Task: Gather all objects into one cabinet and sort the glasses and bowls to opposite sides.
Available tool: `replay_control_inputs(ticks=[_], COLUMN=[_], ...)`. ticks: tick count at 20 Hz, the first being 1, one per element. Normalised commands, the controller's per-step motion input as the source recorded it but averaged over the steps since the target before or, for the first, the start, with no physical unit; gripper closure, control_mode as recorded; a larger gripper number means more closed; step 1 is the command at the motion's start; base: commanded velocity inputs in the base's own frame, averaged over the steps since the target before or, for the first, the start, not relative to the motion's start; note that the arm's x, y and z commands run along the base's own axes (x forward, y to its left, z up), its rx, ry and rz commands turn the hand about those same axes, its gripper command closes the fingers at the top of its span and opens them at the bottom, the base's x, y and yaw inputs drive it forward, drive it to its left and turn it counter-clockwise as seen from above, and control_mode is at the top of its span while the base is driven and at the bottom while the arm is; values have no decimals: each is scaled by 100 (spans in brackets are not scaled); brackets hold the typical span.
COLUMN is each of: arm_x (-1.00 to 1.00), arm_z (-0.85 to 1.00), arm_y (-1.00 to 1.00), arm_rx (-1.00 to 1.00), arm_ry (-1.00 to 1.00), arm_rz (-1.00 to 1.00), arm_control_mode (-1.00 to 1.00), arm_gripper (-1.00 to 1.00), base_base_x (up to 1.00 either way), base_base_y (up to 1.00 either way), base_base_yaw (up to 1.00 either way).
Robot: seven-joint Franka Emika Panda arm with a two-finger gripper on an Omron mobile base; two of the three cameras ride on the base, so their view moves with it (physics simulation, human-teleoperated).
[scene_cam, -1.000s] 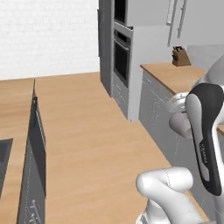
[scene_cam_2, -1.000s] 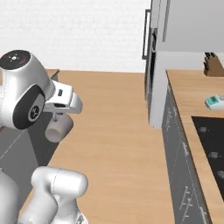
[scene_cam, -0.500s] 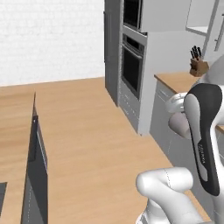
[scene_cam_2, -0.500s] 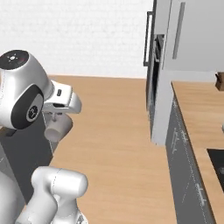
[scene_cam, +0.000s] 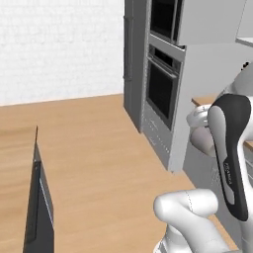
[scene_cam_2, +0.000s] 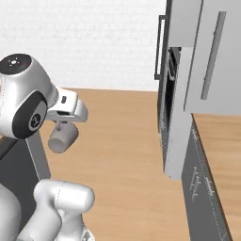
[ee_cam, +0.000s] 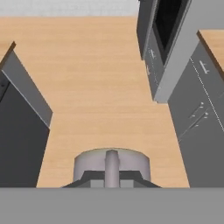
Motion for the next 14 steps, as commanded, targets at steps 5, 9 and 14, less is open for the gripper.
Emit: replay_control_inputs(ticks=[5,9,14], arm_x=[0,0,0], arm_z=[0,0,0], arm_y=[0,0,0], arm_rx=[0,0,0], arm_ry=[0,0,0], arm_rz=[0,0,0], arm_control_mode=[100,100,100], arm_gripper=[100,100,100], base_base_x=[78,69,46], base_base_y=[0,0,0], base_base_yaw=[0,-12,-45])
